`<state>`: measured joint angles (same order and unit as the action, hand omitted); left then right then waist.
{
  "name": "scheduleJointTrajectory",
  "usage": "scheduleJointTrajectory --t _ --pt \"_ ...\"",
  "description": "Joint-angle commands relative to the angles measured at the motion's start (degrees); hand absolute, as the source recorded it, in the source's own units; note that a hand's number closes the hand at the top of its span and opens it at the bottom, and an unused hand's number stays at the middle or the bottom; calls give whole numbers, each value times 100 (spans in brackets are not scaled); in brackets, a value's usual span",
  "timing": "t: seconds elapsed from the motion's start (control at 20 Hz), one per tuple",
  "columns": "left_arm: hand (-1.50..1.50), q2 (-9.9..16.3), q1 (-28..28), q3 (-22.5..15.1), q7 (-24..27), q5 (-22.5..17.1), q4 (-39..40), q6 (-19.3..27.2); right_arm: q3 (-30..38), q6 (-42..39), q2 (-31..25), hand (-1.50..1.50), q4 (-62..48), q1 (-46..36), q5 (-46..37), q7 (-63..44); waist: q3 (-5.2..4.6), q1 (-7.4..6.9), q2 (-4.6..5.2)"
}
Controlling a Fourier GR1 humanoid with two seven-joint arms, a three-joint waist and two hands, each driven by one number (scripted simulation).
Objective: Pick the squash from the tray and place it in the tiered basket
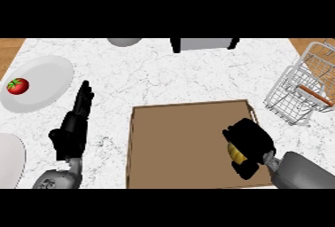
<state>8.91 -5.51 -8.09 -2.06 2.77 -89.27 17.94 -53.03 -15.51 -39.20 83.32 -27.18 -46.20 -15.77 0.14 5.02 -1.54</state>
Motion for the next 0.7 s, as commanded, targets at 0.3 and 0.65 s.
scheduleJointTrajectory --t 0.3,0.65 --pt "0 -84 221 -87 98 56 -160 48 1168 3459 -3068 150 413 1986 470 2461 4 41 69" --pt "0 17 134 12 -126 7 -251 -29 2717 4257 -4181 150 541 2710 2837 3719 -12 -3 55"
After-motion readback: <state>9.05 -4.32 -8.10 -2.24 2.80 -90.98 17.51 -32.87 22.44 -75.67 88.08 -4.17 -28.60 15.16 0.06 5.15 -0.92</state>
